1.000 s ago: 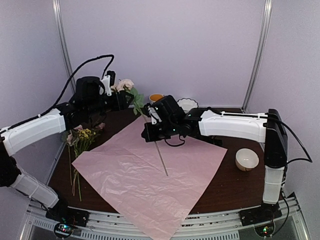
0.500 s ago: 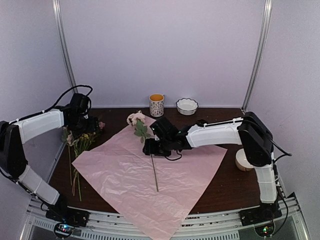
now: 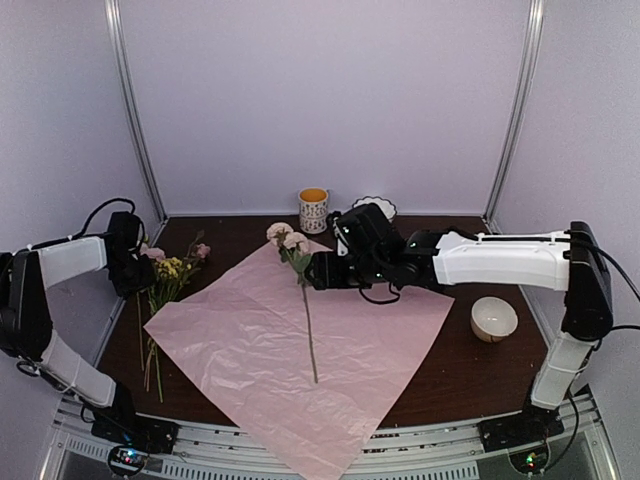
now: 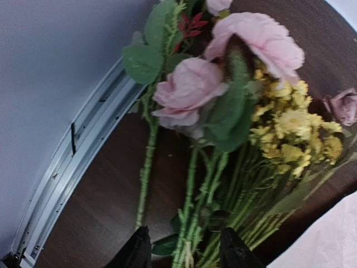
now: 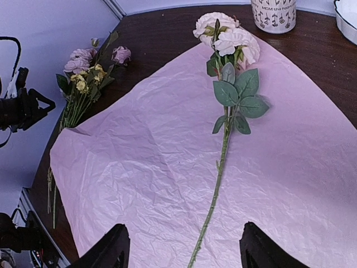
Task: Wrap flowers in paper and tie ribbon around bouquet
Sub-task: Place the fake flower on the flattened wrapping paper, then pick up the fake flower from the corner of the board.
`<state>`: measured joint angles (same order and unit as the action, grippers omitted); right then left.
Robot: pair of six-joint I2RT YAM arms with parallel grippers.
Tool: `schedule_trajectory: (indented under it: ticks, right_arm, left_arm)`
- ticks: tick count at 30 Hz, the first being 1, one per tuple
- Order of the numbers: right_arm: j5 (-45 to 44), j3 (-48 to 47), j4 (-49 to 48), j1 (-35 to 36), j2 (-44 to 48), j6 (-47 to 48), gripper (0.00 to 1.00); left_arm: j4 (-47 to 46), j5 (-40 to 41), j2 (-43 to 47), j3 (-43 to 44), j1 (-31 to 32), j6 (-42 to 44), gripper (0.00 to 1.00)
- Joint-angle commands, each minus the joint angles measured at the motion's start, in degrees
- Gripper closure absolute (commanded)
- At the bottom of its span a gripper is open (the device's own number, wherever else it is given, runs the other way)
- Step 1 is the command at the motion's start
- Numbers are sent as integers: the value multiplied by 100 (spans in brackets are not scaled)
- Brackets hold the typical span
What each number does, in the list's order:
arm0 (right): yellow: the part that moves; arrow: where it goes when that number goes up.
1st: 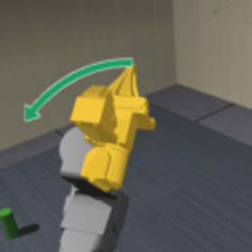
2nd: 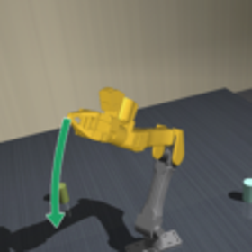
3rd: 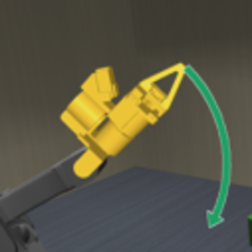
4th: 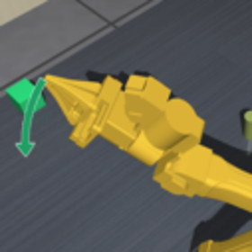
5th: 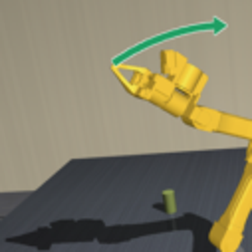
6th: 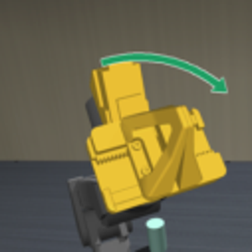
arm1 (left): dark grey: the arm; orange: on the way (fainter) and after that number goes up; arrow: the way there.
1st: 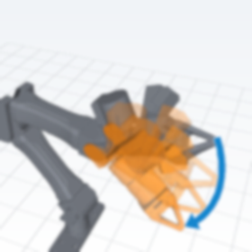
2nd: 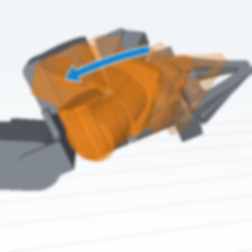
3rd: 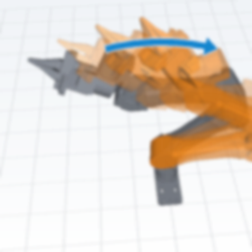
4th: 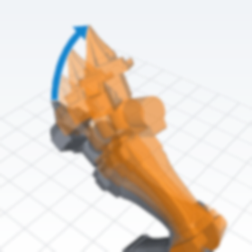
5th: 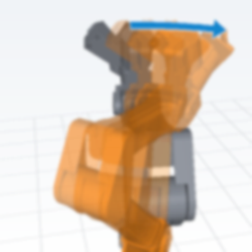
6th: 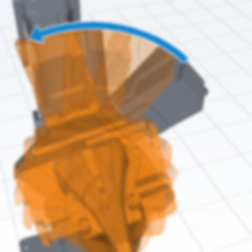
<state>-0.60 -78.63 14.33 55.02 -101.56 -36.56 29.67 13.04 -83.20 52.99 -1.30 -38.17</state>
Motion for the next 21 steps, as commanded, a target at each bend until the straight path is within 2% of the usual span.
schedule_trajectory:
  ticks: [1, 3, 5, 10, 13, 17, 21]
  right_arm:
    - [-169, 258, 139, 38, 47, 499, 31]
    - [-172, 273, 231, 35, 52, 610, 31]
    - [-197, 309, 290, 40, 56, 681, 31]
    - [-197, 536, 217, 24, 188, 737, 31]
    - [-183, 675, 159, 2, 223, 740, 31]
    - [-149, 695, 182, -33, 246, 784, 31]
    - [-159, 699, 248, -80, 292, 838, 31]
  left_arm:
    - [-400, -279, -14, -142, -449, -154, 60]
    - [-396, -326, -183, -39, -497, -18, 62]
    - [-340, -405, -370, 71, -584, 76, 59]
    - [-548, -648, -436, -198, -1150, -222, 58]
    - [-558, -573, -546, -169, -1193, -175, 57]
    - [-407, -717, -983, 79, -1192, -7, 51]
    - [-557, -1059, -1267, -48, -1188, 14, 52]
